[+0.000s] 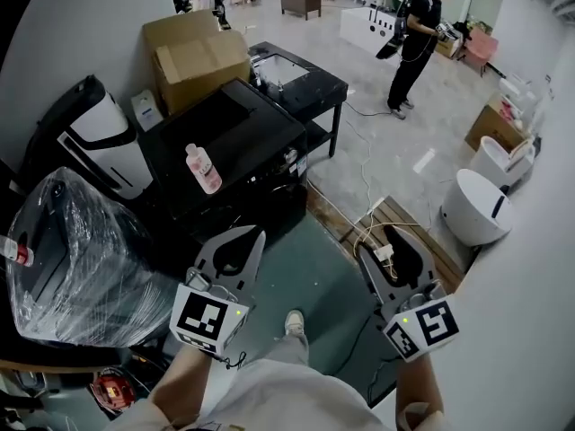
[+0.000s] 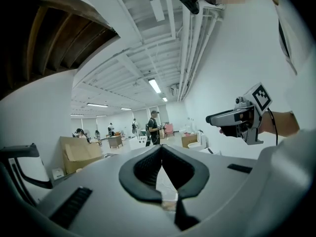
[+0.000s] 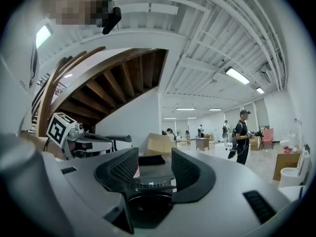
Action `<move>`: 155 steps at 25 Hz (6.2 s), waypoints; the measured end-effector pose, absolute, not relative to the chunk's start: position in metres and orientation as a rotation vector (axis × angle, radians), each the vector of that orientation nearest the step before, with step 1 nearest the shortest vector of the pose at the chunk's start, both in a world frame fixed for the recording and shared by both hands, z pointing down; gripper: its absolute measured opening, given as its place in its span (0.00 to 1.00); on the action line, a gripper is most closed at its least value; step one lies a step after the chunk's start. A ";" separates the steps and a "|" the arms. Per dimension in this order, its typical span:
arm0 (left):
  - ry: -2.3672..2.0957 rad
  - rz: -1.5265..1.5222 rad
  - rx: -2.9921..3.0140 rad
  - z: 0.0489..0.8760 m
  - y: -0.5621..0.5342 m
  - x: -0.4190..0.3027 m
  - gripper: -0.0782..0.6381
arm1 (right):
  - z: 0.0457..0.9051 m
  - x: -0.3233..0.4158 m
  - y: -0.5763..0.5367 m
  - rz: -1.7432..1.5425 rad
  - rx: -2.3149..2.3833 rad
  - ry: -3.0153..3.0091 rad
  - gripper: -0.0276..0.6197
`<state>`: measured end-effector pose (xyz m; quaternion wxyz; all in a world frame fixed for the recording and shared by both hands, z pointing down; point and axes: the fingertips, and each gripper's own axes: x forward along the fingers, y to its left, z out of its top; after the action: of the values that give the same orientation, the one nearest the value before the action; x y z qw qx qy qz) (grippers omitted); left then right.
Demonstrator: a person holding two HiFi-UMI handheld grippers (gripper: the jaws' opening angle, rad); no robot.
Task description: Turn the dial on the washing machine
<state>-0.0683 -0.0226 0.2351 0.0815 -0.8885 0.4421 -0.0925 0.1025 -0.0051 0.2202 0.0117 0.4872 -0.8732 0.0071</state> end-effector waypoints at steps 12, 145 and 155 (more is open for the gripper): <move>1.404 -0.347 -2.674 0.272 -0.149 -0.104 0.14 | 0.259 0.055 -0.163 0.042 1.324 -2.698 0.41; 2.190 -0.267 -2.304 0.294 -0.201 -0.136 0.14 | 0.266 0.017 -0.324 0.063 0.683 -3.054 0.11; 2.093 -0.222 -2.174 0.202 -0.151 -0.119 0.14 | 0.179 0.043 -0.241 -0.134 0.651 -3.109 0.10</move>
<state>-0.1188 -0.1509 0.2018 0.0580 -0.7172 0.6905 -0.0732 0.0427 -0.2412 0.1788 -0.0189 0.2047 -0.9777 -0.0421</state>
